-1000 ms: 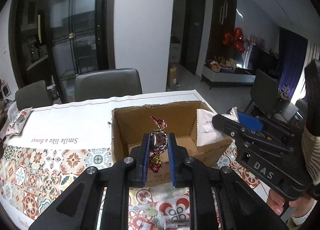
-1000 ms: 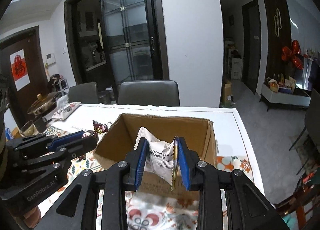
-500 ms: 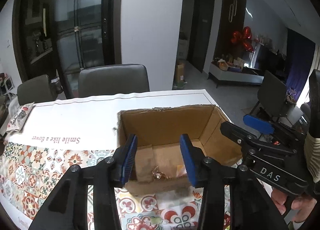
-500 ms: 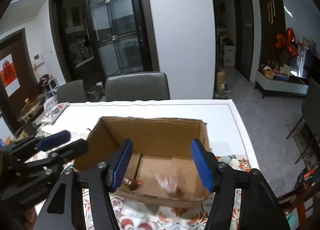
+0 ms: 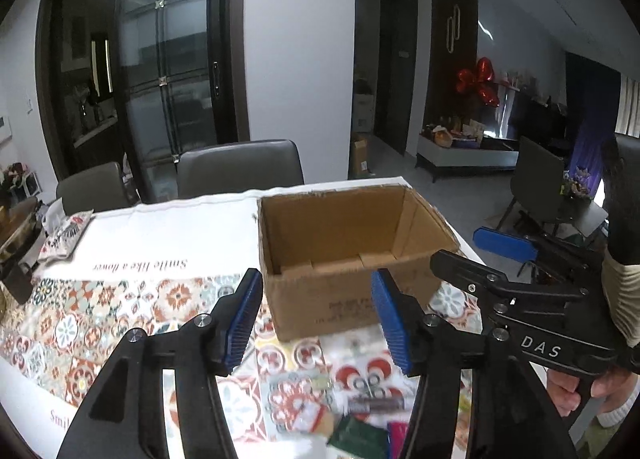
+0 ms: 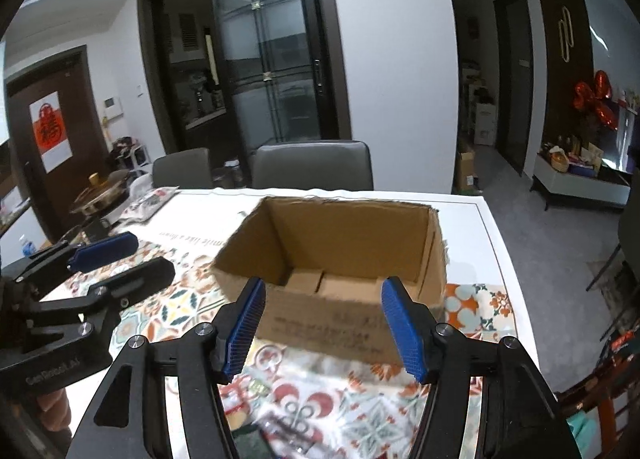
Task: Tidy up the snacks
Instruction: 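Move both open tools back down to the snack pile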
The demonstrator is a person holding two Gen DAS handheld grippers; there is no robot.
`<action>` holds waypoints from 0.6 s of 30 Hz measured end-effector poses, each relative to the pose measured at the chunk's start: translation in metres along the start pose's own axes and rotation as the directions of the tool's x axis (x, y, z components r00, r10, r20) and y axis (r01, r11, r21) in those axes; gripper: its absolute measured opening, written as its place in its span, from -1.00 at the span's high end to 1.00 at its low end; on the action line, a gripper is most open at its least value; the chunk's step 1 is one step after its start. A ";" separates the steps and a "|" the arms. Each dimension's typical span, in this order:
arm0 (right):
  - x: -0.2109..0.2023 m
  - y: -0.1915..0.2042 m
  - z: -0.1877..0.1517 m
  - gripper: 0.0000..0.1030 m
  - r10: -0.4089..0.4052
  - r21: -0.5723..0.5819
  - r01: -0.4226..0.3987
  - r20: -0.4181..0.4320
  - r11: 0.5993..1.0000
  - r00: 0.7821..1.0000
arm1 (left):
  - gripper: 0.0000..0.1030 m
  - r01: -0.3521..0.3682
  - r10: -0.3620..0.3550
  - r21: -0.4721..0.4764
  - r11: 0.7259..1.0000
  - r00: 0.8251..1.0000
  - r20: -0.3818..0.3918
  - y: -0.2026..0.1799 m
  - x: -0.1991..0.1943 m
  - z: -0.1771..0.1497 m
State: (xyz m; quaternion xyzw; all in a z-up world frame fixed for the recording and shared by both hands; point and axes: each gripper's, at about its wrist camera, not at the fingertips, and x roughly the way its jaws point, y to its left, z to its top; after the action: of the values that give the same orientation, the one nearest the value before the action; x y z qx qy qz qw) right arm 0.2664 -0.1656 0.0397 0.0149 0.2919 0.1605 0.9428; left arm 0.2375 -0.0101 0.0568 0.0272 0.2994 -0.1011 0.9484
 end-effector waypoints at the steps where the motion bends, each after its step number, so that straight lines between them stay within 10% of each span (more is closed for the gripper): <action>1: -0.005 0.003 -0.004 -0.19 0.009 -0.009 -0.009 0.001 1.000 1.000 | -0.08 0.001 -0.001 -0.003 1.000 1.000 0.002 0.000 -0.006 -0.005; 18: -0.043 0.034 -0.079 -0.19 0.080 -0.124 -0.099 -0.150 0.987 0.985 | -0.13 -0.011 0.015 0.044 0.999 0.996 -0.088 -0.025 -0.054 -0.086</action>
State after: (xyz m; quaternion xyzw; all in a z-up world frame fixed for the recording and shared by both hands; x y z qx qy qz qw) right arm 0.1788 -0.1517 0.0016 -0.0455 0.3475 0.2220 0.9099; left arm 0.1406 -0.0159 0.0175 0.0539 0.3384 -0.1002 0.9341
